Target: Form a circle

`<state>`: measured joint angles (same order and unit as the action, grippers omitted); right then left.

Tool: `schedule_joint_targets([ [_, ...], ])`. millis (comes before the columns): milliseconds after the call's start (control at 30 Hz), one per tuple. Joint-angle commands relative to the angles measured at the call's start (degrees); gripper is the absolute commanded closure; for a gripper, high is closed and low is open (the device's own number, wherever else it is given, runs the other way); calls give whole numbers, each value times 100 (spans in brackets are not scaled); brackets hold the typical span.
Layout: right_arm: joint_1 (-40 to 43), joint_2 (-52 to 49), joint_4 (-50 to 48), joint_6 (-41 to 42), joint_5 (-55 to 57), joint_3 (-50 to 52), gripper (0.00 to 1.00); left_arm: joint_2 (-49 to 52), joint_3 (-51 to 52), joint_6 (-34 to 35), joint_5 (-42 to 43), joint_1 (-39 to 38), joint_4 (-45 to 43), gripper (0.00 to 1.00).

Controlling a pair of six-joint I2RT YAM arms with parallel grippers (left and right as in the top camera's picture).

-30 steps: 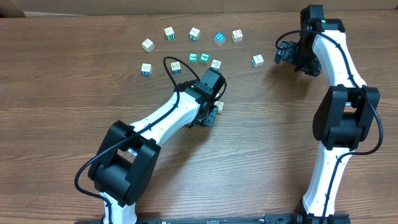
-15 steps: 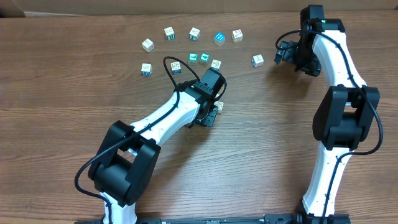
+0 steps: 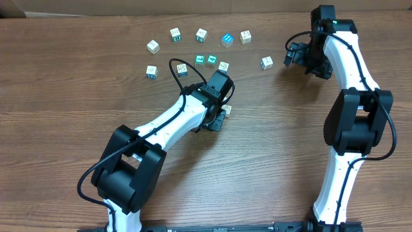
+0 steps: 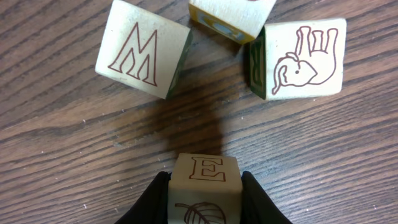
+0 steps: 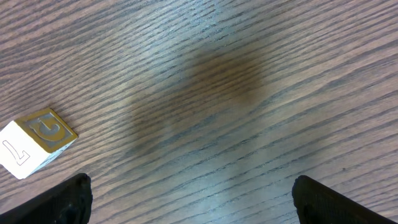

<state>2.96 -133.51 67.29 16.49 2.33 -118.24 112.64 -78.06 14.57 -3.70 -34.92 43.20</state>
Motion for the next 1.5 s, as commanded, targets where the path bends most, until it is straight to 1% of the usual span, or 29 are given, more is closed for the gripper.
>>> schedule_joint_targets([
  [0, 7, 140, -13, 24, 13, -125, 0, 50, 46, -90, -74, -48, -11, 96],
  [1033, 7, 140, -13, 24, 13, -125, 0, 50, 127, -133, -79, -79, -63, 96],
  [1467, 7, 140, -13, 24, 13, -125, 0, 50, 151, -133, -76, -79, -92, 94],
])
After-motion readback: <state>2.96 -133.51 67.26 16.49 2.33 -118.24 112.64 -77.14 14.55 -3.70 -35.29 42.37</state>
